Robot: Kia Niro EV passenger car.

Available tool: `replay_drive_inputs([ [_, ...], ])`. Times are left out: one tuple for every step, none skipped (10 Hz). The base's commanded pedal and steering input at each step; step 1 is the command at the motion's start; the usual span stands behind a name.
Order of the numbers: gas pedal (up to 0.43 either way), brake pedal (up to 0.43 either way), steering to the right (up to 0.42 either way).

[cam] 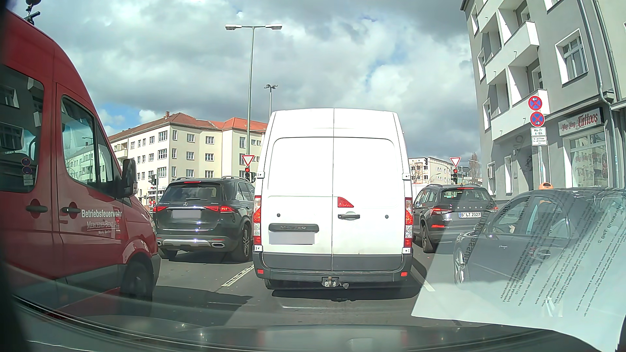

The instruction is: Follow the waypoints while adhering to traffic rules and regulations

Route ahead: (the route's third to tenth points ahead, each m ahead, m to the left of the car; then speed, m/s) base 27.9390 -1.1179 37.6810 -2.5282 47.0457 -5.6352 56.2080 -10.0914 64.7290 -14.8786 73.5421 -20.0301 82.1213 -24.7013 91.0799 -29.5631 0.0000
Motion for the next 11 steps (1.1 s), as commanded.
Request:
replay_drive_inputs([
  [0.000, 0.390, -0.014],
  [0.000, 0.390, -0.014],
  [0.000, 0.390, -0.014],
  [0.000, 0.390, -0.014],
  [0.000, 0.390, -0.014],
  [0.000, 0.390, -0.014],
  [0.000, 0.384, -0.014],
  [0.000, 0.390, -0.014],
  [0.000, 0.390, -0.014],
  [0.000, 0.390, -0.014],
  [0.000, 0.390, -0.014],
])
